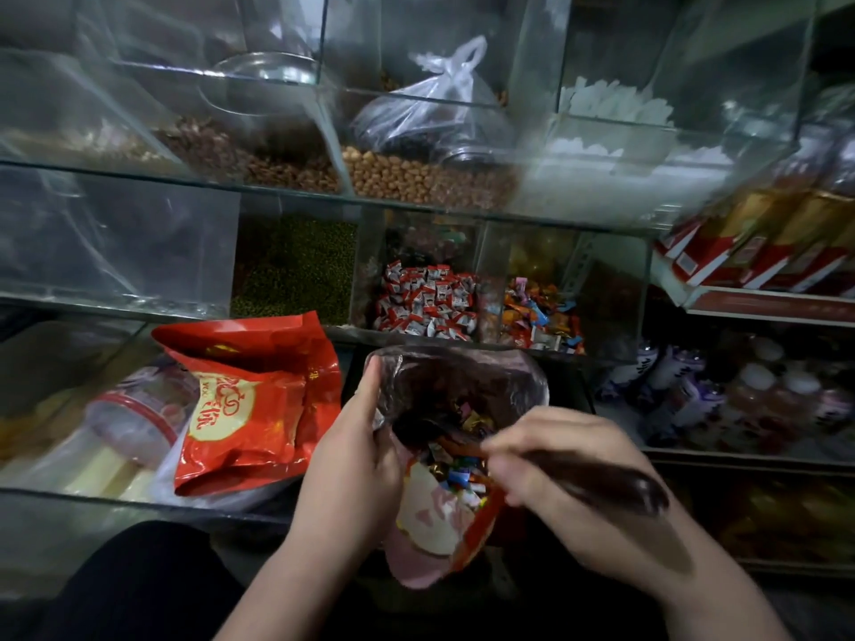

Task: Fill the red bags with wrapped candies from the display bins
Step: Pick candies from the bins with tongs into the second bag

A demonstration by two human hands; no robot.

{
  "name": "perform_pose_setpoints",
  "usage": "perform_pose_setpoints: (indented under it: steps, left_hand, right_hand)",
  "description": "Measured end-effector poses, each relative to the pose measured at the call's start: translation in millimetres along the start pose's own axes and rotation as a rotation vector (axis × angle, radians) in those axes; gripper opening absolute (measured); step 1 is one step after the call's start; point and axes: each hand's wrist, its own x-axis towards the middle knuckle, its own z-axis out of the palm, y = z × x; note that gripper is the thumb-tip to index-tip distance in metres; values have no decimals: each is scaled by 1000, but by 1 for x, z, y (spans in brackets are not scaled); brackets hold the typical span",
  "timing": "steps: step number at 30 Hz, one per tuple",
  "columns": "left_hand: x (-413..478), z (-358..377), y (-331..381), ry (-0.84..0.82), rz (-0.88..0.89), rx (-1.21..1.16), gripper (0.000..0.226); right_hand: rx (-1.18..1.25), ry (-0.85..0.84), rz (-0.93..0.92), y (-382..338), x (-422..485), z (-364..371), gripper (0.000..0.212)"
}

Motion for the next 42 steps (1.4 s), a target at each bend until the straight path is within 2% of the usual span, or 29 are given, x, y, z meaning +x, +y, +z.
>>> perform_pose_setpoints:
  steps: [2,3,6,9,12,14,19,21,25,29,32,37,42]
  left_hand:
    - [0,0,0,7,7,2,80]
    - [0,0,-1,8,5,-1,79]
    - [5,-2,-7,16,-28,-23,77]
    - [6,-6,-9,40,-41,-39,75]
    - [4,-4,-5,50,2,-11,76]
    - [4,-3,-4,58,11,17,76]
    - [3,-5,-7,60,-6,-1,82]
    - [0,-5,-6,52,15,-19,83]
    - [0,-3,-2,49,55,5,81]
    - [-1,-4,0,22,42,-7,84]
    - [-3,-3,2,32,60,-5,82]
    - [1,-4,2,32,31,1,81]
    - [-1,2,4,30,32,-3,82]
  right_hand:
    - [106,240,103,9,7,14,10]
    - [124,304,146,14,9,18,13]
    - [194,275,118,20,2,22,17]
    - [294,158,81,20,-3,8,21]
    - [241,-8,161,17,2,-5,30]
    - [200,-28,193,15,8,-10,30]
    - [109,112,163,8,6,-30,36]
    - [196,170,158,7,3,-35,34]
    - [380,284,145,5,-1,-20,14]
    - [425,196,238,11,4,-2,16]
    - [314,128,287,17,6,3,32]
    - [276,313,199,12,4,-6,29]
    - [462,399,167,13,3,-5,27]
